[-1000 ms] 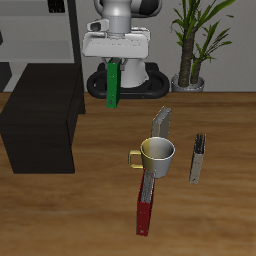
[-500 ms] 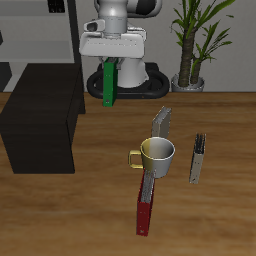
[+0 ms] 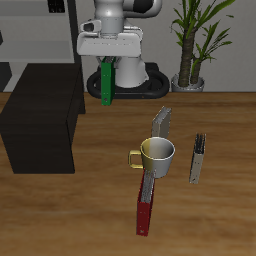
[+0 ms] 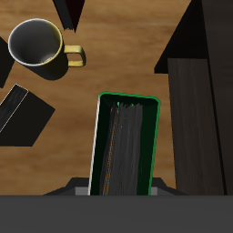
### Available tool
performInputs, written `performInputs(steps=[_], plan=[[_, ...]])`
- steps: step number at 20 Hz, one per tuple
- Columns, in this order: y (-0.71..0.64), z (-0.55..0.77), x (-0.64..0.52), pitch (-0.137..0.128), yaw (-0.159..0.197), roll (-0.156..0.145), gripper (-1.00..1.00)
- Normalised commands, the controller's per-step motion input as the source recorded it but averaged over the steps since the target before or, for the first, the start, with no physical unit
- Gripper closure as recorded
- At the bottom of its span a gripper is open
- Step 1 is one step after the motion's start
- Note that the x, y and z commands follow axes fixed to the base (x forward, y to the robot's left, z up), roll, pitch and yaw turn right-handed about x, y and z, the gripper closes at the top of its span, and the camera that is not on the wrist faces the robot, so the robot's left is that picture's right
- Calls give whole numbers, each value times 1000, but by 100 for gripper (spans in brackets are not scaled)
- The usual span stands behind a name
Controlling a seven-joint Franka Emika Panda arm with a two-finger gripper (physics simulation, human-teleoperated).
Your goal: Place the green book in the top region of the shelf
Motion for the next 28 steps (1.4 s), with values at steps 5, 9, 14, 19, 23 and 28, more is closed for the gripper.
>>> performInputs(steps=[5, 9, 14, 19, 23, 28], plan=[[-211, -17, -29, -19, -16, -67, 100], [-25, 102, 33, -58, 49, -95, 100], [338, -79, 147, 14, 103, -81, 100], [198, -129, 156, -3, 119, -59, 100], [83, -290, 220, -6, 162, -87, 100], [-13, -263, 89, 11, 71, -82, 100]])
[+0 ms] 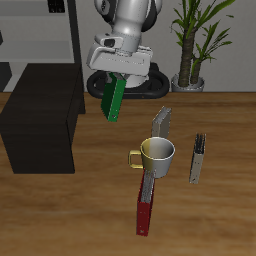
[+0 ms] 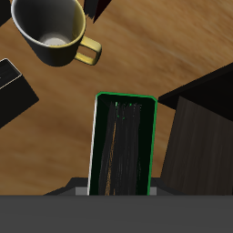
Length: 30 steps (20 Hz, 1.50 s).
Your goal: Place the green book in the top region of the shelf
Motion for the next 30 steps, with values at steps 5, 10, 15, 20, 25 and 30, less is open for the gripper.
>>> performInputs(steps=[5, 10, 15, 20, 25, 30], plan=[[-21, -182, 99, -3, 39, -80, 100], [21, -208, 84, -37, 63, -75, 100], [16, -142, 82, -31, 24, -92, 100], [65, -129, 48, -43, -12, -151, 100], [189, -181, 6, -31, 25, -67, 100], [72, -169, 38, -1, 35, -61, 100]])
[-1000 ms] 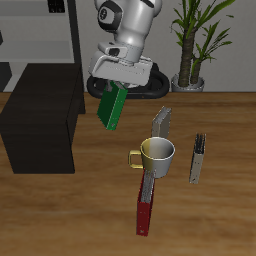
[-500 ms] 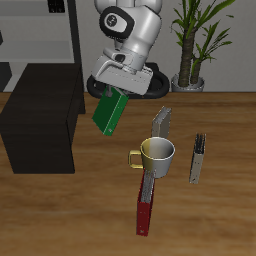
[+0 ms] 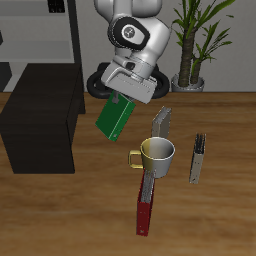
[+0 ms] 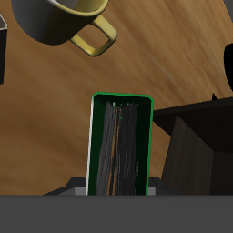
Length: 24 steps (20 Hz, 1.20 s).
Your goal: Place the green book in the top region of the shelf
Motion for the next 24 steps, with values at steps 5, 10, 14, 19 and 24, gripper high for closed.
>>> performInputs(steps=[5, 10, 14, 19, 24], plan=[[-255, 114, 26, -11, -60, -161, 100], [-378, 167, 86, -45, -22, -154, 100], [-298, 108, 117, -29, -11, -102, 100], [-229, 82, 98, -38, -5, -90, 100], [-104, -14, 28, -51, 17, -65, 100]])
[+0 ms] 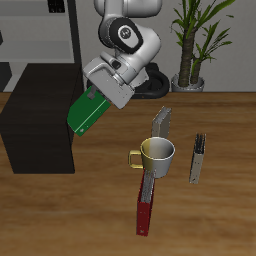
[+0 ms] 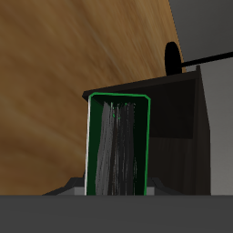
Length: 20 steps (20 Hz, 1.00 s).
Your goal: Place the green book in the top region of the shelf
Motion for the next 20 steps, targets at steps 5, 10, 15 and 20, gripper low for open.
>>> performInputs(steps=[5, 10, 15, 20], plan=[[-195, 35, 74, -25, 18, -40, 100], [-183, 22, 53, -23, 7, -50, 100], [-141, -34, 113, -1, 17, -23, 100], [-127, 17, 41, -7, -9, -35, 100]])
